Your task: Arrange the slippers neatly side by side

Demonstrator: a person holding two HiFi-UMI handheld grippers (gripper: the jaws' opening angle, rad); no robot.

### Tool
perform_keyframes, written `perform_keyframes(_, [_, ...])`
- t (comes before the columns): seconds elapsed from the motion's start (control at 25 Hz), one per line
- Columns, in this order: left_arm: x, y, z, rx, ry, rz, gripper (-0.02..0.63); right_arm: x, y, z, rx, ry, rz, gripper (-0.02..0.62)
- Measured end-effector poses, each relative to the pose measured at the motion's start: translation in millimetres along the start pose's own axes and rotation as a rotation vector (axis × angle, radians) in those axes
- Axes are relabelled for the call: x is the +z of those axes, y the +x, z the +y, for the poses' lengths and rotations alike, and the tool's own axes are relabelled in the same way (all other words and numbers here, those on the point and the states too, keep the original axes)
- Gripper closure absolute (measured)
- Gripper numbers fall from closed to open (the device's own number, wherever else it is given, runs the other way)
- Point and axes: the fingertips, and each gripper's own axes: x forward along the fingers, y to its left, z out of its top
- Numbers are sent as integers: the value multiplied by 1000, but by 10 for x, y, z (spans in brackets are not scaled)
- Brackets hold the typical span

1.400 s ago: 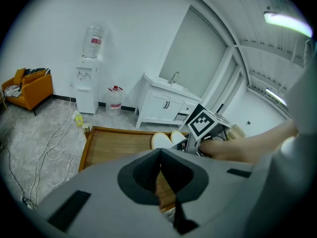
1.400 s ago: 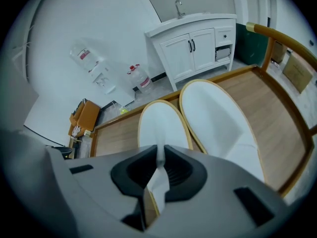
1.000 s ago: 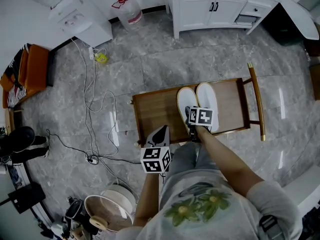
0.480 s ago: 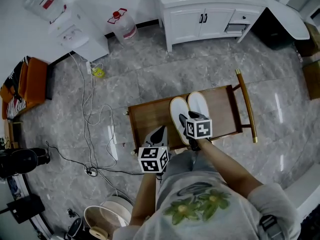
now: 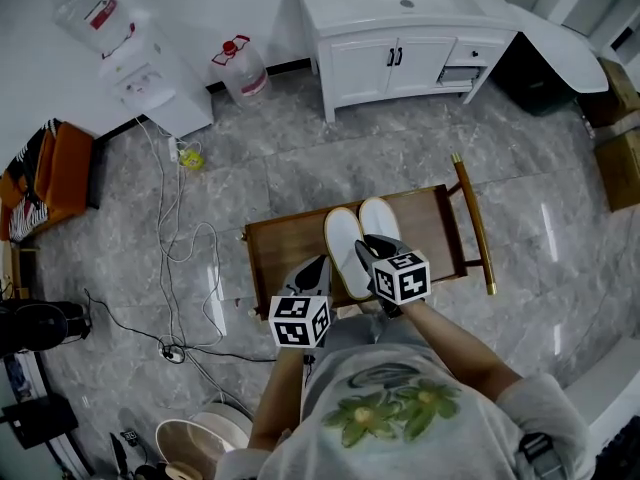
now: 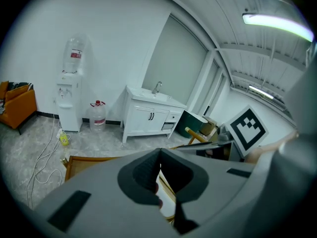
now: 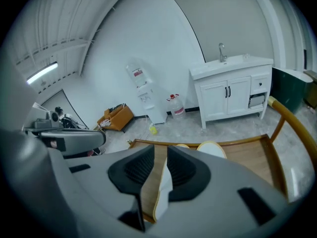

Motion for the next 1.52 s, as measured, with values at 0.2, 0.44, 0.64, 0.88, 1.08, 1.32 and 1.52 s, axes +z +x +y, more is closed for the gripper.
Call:
perform_keyframes(0.2, [82, 3, -187, 0, 0, -20, 591, 37, -234, -22, 20, -31, -13, 588])
perform_keyframes(0.44, [110, -69, -373, 24, -15, -35, 591, 59, -538, 119, 138, -112, -38, 589])
perform_keyframes(0.64, [82, -128, -582, 48, -26, -52, 591, 71, -802, 152, 197, -172, -54, 589])
perform_keyframes(0.88, [4, -199, -817, 77, -32, -76, 591, 33, -1034, 157, 241, -219, -60, 591])
perform_keyframes(1.08, [-73, -261, -1004, 84, -40, -83, 591, -13, -1195, 147, 246, -231, -56, 591])
perform_keyframes(1.32, [-127, -304, -1241, 88, -41, -105, 591, -70, -1429, 141, 265, -244, -68, 591])
perform_keyframes(1.52, [-198, -364, -1393, 105, -44, -132, 591, -128, -1588, 133, 288, -280, -85, 591])
